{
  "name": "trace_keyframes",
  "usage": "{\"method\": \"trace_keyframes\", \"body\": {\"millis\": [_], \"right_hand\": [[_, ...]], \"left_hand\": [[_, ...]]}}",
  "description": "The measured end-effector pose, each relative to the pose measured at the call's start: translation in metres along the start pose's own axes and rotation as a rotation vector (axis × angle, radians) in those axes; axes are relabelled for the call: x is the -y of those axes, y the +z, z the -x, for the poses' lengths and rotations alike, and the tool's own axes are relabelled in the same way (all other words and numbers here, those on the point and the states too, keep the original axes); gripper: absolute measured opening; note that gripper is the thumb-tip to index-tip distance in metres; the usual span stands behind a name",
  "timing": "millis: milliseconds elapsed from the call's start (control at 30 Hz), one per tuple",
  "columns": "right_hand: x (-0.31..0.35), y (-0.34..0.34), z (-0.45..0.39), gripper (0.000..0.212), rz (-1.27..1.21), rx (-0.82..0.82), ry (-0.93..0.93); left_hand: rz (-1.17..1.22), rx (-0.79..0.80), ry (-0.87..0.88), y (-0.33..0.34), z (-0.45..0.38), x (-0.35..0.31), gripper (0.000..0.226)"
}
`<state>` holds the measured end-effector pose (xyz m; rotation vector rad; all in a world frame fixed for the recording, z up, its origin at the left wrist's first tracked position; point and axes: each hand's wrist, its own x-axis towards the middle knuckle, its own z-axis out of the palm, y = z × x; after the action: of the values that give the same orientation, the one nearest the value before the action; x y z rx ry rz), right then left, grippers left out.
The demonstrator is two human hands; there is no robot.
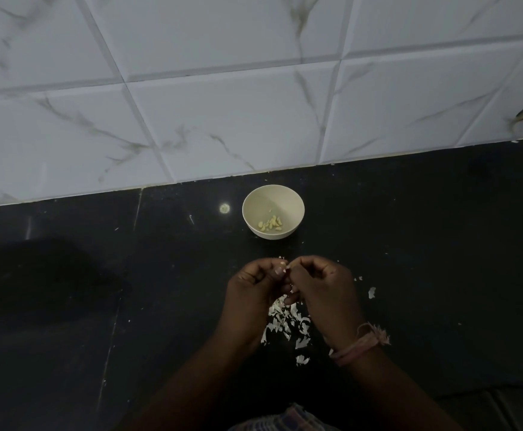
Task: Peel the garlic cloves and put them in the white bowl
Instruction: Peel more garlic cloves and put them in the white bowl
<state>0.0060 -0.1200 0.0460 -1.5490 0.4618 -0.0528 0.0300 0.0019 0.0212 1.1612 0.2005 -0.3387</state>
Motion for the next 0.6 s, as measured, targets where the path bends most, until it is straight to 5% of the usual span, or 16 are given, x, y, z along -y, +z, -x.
{"method": "trace_keyframes", "body": {"millis": [200, 467, 600], "right_hand": [[-0.011, -0.004, -0.002, 0.011, 0.095, -0.107, -0.037], [-0.016, -0.006, -0.003, 0.037, 0.413, -0.163, -0.206], [-0.019, -0.009, -0.002, 0.007, 0.412, -0.093, -0.238]], "left_hand": [[0.408, -0.055, -0.247, 0.006, 0.004, -0.002, 0.016], [0.471, -0.077, -0.345, 0.001, 0.010, -0.002, 0.013], [0.477, -0.076, -0.356, 0.001, 0.012, -0.002, 0.011]]}}
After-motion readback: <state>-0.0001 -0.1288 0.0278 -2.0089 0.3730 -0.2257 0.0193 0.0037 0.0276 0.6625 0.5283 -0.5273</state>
